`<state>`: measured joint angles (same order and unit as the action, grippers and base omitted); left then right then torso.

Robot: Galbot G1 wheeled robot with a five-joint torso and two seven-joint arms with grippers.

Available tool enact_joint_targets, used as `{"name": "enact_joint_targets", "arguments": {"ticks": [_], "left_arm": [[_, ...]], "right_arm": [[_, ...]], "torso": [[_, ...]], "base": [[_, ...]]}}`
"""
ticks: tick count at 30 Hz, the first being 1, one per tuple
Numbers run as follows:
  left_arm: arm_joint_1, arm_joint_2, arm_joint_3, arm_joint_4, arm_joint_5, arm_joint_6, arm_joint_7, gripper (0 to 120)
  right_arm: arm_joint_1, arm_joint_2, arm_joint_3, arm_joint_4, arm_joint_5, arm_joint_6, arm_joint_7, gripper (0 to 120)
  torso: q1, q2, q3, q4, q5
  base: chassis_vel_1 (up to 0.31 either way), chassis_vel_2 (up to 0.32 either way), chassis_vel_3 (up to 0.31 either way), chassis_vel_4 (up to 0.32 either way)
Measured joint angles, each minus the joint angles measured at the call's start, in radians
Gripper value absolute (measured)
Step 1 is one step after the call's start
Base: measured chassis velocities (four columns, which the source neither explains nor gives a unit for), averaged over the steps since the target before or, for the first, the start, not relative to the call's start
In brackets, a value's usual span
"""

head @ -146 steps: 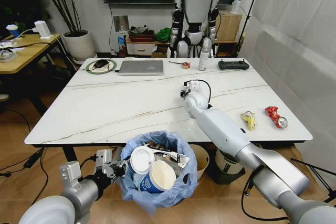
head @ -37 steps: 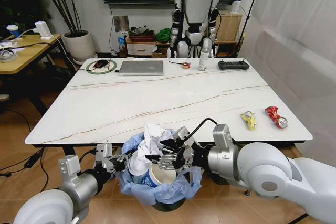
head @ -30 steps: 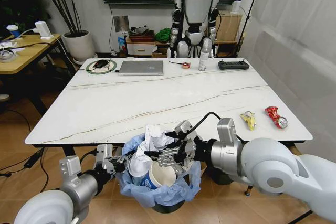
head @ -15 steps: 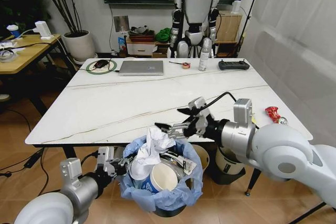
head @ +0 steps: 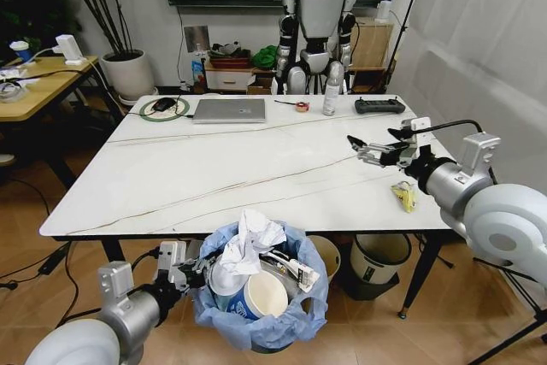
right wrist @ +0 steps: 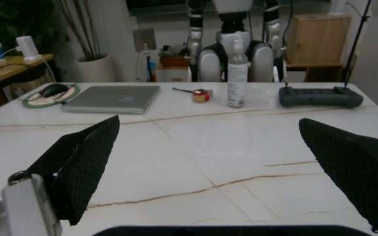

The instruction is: Pick up the trash bin and place the trash from the table into it.

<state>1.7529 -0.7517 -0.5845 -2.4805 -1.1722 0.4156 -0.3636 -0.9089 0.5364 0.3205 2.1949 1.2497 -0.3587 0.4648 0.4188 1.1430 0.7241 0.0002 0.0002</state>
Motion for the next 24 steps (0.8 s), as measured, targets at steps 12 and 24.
{"name": "enact_joint_targets", "arguments": {"ticks": [12, 24], "left_arm": [[0.004, 0.003, -0.007, -0.001, -0.002, -0.005, -0.002, 0], [-0.016, 0.006, -0.012, 0.016, -0.02, -0.008, -0.003, 0]], "right_arm": [[-0.058, 0.133, 0.119, -0.189, -0.028, -0.103, 0.038, 100], [-0.142, 0.132, 0.241, -0.357, -0.1, -0.167, -0.072, 100]], "torso": [[0.0, 0.0, 0.0, 0.0, 0.0002], [0.0, 0.0, 0.0, -0.0001, -0.0002]], "base": [[0.0, 0.0, 0.0, 0.0], [0.0, 0.0, 0.0, 0.0]]}}
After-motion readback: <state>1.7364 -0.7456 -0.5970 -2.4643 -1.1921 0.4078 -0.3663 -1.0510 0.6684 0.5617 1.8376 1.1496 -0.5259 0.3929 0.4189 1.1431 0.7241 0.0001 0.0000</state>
